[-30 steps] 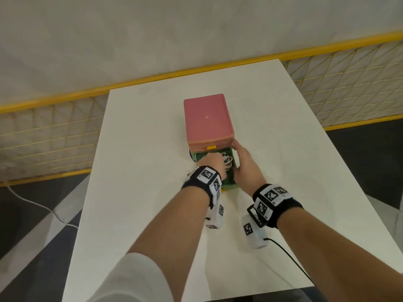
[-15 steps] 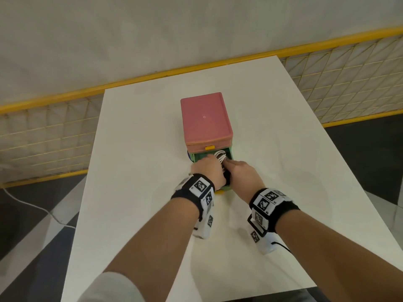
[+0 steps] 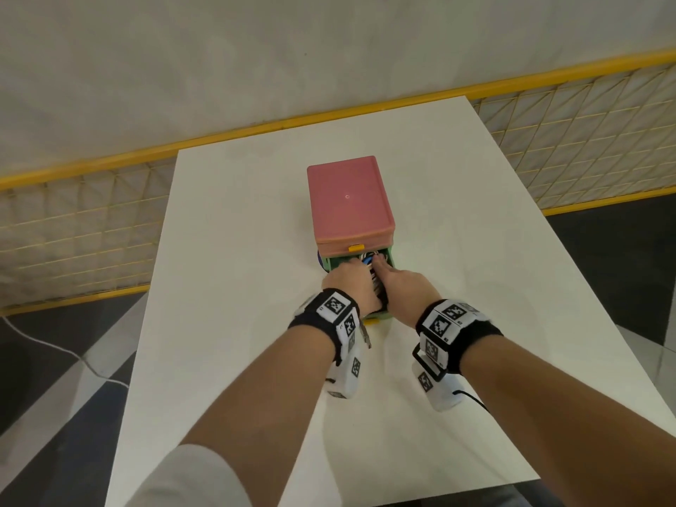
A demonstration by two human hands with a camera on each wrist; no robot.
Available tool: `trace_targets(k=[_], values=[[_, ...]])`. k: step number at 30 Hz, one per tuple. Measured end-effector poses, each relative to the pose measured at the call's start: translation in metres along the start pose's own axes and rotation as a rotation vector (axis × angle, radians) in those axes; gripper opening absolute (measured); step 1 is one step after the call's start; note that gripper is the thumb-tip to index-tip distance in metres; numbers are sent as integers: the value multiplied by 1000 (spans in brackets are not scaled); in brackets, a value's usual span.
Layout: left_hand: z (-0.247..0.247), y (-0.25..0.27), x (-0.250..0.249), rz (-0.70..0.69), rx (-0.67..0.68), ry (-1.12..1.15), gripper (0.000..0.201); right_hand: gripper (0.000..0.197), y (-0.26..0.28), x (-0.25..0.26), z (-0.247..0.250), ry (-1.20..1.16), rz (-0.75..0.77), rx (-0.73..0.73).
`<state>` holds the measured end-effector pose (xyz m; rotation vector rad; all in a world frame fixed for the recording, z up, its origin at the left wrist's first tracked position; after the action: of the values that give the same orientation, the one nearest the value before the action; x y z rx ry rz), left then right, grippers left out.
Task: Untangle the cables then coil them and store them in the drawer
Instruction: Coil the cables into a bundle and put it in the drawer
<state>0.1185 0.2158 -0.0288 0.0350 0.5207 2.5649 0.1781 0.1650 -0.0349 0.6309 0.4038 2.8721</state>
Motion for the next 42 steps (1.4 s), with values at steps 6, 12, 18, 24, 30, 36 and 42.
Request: trace_targets(k=[6,12,18,24,30,36,42], values=[[-2,5,-4,60,-129,38,58,81,9,-3,-5,-62,71,-80],[-11,-1,2,-9,61,60,80,73,-1,-4,-7,-15,1,9],[-26,-11,9,157,-94,-68,59,76,6,-1,-6,-135,119,-84],[-18,-9,7,5,24,34,82,68,7,-4,-8,-95,60,-23],[-5,18,23,-200,87,177,77,64,9,-3,-14,-55,70,6],[-3,17,22,-274,2,211,56,51,19,11,9,237,180,-240],[-7,31,12,-254,-187,36,11,54,32,23,16,-135,213,-299]])
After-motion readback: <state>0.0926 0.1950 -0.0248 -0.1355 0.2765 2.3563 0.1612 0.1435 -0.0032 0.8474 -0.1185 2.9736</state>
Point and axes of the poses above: each hand's wrist, its own y-axis away from the middle knuckle, its own z-axis out of the back of the hand, x = y × z, the point moved 10 cm from there along -y, towards the middle knuckle, and after that the axes turned 6 degrees about -y, right-handed, at the moved point
